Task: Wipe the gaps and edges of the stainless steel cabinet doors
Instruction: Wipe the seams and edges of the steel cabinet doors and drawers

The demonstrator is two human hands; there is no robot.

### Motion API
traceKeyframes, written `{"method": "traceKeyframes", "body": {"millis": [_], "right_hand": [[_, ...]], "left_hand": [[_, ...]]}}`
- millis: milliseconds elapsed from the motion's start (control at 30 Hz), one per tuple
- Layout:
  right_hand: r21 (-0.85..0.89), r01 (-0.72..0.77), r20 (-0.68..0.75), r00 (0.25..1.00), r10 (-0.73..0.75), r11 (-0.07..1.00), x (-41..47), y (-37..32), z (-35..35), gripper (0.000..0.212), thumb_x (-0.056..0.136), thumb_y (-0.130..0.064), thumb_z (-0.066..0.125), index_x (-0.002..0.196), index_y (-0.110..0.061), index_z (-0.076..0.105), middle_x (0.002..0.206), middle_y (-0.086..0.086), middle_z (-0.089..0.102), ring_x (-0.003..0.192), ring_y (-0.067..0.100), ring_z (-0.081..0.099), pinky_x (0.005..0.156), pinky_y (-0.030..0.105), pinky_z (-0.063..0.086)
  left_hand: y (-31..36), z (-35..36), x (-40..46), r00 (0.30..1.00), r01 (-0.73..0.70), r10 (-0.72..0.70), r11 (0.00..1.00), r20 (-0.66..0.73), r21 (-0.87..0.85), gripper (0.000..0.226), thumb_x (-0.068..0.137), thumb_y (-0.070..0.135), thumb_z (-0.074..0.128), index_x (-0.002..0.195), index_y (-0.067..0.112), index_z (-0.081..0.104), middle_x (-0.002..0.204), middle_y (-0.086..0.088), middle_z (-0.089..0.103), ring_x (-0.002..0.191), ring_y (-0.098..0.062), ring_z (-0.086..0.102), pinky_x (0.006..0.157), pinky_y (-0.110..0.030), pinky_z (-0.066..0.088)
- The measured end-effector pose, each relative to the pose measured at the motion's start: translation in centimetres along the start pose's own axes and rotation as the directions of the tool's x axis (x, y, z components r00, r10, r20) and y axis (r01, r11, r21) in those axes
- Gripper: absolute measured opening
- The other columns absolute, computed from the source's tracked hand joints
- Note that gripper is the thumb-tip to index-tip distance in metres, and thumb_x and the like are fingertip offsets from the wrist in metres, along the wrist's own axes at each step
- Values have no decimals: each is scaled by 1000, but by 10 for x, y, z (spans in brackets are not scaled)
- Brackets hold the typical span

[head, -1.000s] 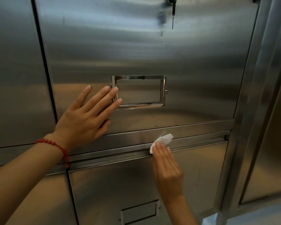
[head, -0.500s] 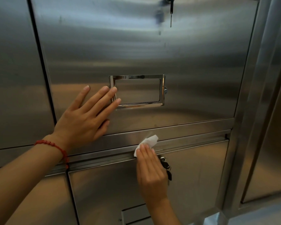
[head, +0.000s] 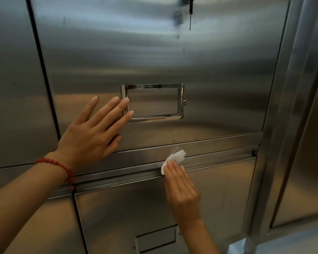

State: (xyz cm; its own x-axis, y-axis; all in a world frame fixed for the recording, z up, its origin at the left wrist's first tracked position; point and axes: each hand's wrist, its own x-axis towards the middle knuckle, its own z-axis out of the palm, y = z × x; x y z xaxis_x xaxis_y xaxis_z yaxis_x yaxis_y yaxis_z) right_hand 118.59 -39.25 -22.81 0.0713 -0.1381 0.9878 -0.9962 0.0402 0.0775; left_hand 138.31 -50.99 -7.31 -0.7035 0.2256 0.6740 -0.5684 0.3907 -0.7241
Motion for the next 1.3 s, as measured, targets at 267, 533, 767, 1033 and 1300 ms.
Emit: {"method": "traceKeyframes", "body": {"millis": [267, 533, 767, 1033, 1300], "right_hand": [[-68, -79, 53, 995, 82, 995, -7, 42, -11, 33, 72, -4, 76, 103, 6, 70, 110, 19, 67, 103, 28, 64, 85, 44, 54], [-133, -148, 0, 989, 149, 980, -10, 76, -15, 25, 81, 0, 65, 105, 6, 68, 110, 21, 66, 100, 31, 66, 86, 47, 52], [-103, -177, 60, 981, 184, 979, -4, 87, -27, 45, 59, 9, 83, 101, 8, 69, 104, 23, 67, 94, 34, 67, 76, 49, 55], [-166, -50, 180, 980, 80, 985, 7, 90, -48, 48, 54, 8, 87, 99, 5, 71, 101, 22, 69, 91, 31, 69, 78, 43, 53], [-102, 133, 289, 952, -99, 986, 12, 76, -68, 51, 49, -1, 92, 96, 2, 73, 101, 19, 70, 93, 26, 69, 77, 38, 57]], "left_hand": [[0, 0, 0, 1000, 9, -9, 1000, -10, -5, 55, 94, 29, 38, 144, 9, 34, 151, -17, 29, 139, -30, 27, 110, -53, 23], [0, 1, 0, 1000, 6, -6, 1000, -7, 7, 55, 94, 29, 37, 144, 9, 34, 151, -17, 29, 139, -30, 27, 111, -53, 22], [0, 1, 0, 1000, 3, -3, 1000, 11, 15, 54, 95, 30, 36, 144, 8, 34, 151, -18, 29, 139, -32, 28, 111, -53, 22], [2, -1, 1, 1000, 4, -4, 1000, 13, 9, 55, 94, 29, 36, 145, 8, 34, 151, -18, 27, 139, -32, 28, 110, -55, 23], [11, -9, 3, 994, 84, -81, 996, 70, -32, 53, 93, 28, 36, 141, 5, 39, 149, -19, 30, 137, -34, 30, 110, -56, 22]]}}
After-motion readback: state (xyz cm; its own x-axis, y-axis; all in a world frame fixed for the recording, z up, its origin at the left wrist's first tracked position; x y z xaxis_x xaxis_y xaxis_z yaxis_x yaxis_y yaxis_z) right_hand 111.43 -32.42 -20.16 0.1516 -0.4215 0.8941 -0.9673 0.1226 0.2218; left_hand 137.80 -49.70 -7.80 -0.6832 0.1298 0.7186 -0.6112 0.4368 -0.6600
